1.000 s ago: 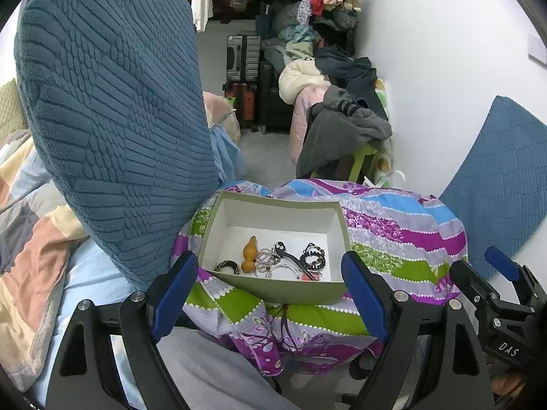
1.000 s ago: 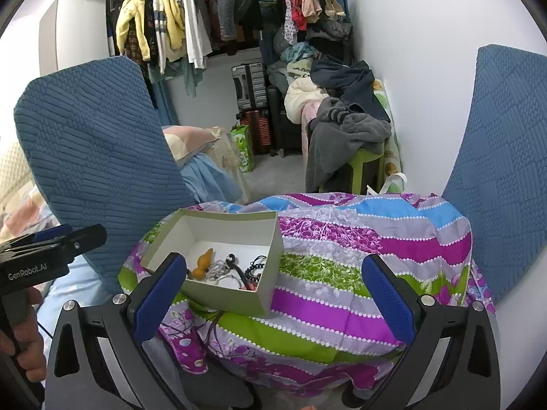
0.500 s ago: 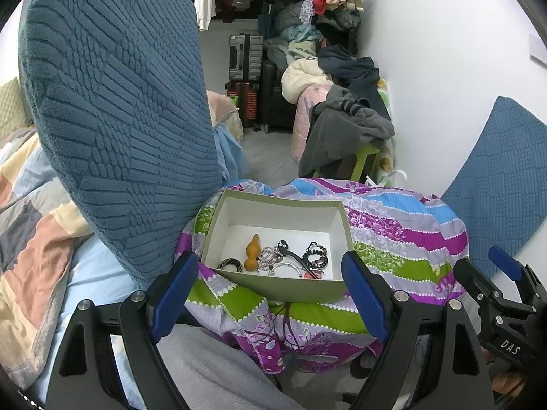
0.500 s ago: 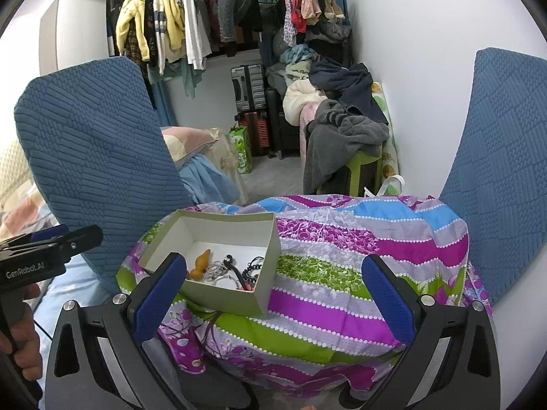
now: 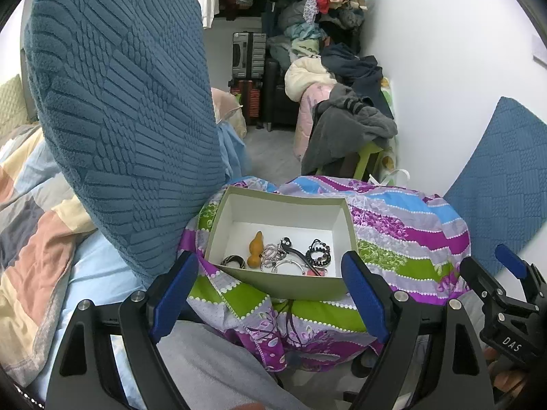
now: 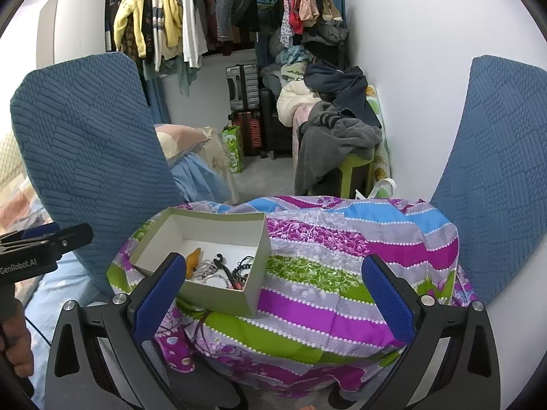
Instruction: Organize jewelry
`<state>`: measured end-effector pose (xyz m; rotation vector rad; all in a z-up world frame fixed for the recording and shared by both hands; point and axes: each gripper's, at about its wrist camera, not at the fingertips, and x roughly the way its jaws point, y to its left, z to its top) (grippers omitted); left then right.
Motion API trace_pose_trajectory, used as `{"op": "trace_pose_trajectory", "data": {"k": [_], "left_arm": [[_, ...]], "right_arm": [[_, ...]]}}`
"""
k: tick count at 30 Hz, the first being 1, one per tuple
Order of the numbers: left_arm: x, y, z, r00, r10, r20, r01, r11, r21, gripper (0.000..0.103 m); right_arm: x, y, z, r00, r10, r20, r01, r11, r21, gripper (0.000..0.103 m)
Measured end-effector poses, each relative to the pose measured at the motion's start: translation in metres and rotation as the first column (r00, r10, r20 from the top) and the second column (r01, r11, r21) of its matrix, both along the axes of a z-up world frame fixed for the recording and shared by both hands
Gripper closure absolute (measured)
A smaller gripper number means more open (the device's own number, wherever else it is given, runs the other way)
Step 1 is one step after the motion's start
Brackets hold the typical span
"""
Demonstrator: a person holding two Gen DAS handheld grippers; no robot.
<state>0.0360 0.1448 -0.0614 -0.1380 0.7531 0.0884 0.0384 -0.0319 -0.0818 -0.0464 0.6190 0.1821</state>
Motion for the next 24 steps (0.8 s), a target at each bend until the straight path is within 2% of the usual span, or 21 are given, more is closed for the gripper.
{"op": "trace_pose_trajectory", "data": {"k": [24], "left_arm": [[-0.0019,-0.0046,0.0004,1.000,-0.012,0.000,0.012,1.000,-0.007,0.017]], "right_arm": [[-0.0026,-0.0007,0.0019,1.000,-0.005,0.010,0.005,1.000,-0.014,0.000]]}}
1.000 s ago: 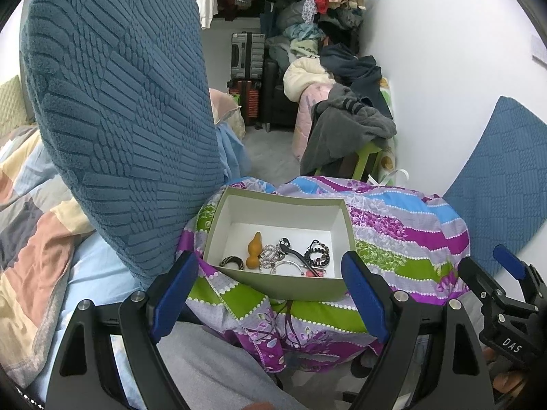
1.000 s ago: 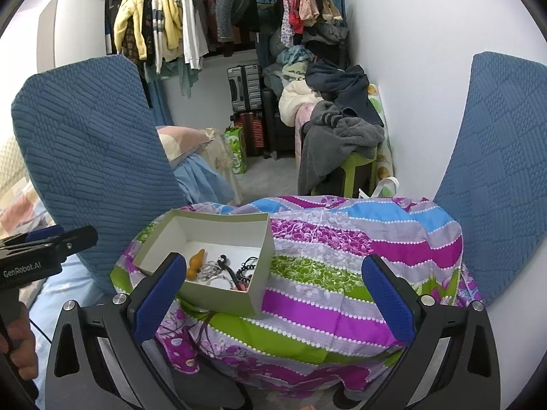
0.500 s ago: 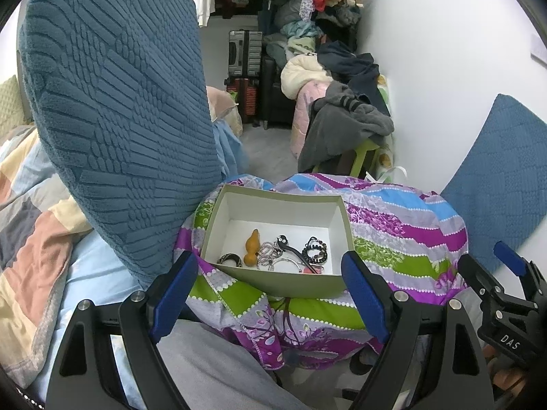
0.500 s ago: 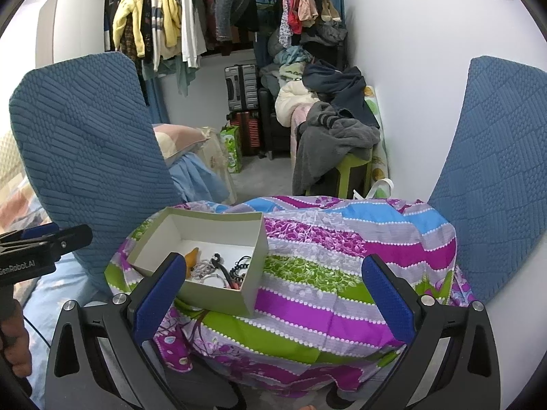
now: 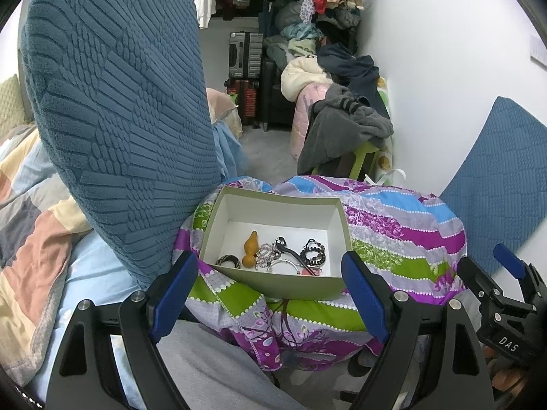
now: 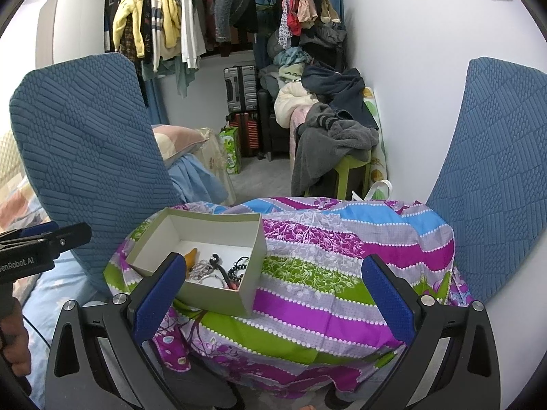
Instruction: Organize jewelry
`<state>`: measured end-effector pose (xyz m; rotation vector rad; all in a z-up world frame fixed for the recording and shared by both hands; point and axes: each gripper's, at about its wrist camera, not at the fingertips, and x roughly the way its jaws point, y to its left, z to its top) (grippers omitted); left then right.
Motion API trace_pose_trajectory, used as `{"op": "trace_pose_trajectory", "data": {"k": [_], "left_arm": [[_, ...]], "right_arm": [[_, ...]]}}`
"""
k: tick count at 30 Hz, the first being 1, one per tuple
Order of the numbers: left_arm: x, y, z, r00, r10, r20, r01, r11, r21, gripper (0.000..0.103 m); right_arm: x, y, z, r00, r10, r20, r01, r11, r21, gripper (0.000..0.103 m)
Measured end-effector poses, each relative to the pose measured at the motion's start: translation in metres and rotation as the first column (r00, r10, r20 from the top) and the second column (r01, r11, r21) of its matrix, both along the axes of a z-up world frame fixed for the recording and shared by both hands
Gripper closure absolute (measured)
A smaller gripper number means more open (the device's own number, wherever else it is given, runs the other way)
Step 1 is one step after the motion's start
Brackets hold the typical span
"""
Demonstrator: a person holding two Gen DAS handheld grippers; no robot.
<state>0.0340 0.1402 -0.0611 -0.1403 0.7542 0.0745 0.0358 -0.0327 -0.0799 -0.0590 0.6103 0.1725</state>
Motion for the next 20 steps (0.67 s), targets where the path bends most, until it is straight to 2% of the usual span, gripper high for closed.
{"op": "trace_pose_trajectory", "data": {"k": [20], "left_arm": [[-0.0021,-0.0022,0.0015,1.000,-0.011,-0.007,0.011,1.000,-0.006,0.017]], "right_arm": [[-0.0013,0.0009,-0.0029,1.000,0.000,-0.006,0.000,1.000,-0.008,0.000]]}}
